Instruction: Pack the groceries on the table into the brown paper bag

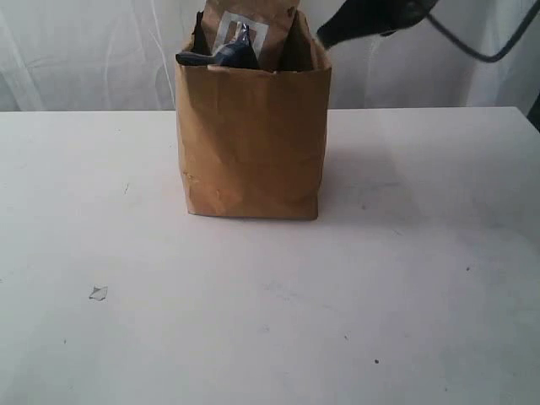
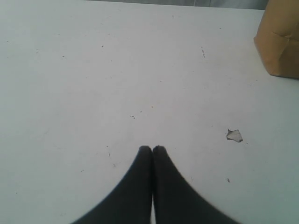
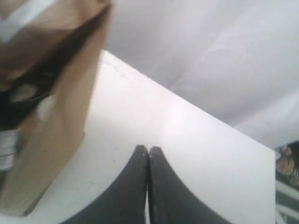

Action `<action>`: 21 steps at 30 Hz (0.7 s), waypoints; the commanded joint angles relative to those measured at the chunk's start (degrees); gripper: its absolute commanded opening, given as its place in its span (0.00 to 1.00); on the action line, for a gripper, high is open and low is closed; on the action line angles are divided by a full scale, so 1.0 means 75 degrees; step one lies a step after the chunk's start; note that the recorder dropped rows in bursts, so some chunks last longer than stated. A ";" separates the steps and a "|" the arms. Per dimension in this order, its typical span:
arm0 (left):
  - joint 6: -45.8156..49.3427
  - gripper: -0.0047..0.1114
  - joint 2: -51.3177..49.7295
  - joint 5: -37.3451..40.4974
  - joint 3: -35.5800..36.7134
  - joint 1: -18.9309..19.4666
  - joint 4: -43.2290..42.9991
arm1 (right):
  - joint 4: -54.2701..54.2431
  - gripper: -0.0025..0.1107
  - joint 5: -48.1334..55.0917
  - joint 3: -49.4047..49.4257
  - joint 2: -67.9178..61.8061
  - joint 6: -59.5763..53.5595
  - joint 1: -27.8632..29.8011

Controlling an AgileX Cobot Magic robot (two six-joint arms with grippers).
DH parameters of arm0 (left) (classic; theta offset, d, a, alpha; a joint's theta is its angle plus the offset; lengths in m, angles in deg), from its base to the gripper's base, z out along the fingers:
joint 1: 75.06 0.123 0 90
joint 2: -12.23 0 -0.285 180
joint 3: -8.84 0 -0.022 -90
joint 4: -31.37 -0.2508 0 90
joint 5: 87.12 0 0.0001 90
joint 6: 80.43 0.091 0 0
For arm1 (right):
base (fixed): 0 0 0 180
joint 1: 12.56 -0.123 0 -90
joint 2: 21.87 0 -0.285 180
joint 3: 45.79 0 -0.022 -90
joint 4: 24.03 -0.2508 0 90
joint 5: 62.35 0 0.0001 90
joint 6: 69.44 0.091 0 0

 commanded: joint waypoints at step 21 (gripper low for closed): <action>-0.0010 0.04 0.0037 -0.0013 0.0028 0.0013 -0.0028 | 0.0151 0.02 -0.0455 0.2969 0.2224 0.3751 0.3390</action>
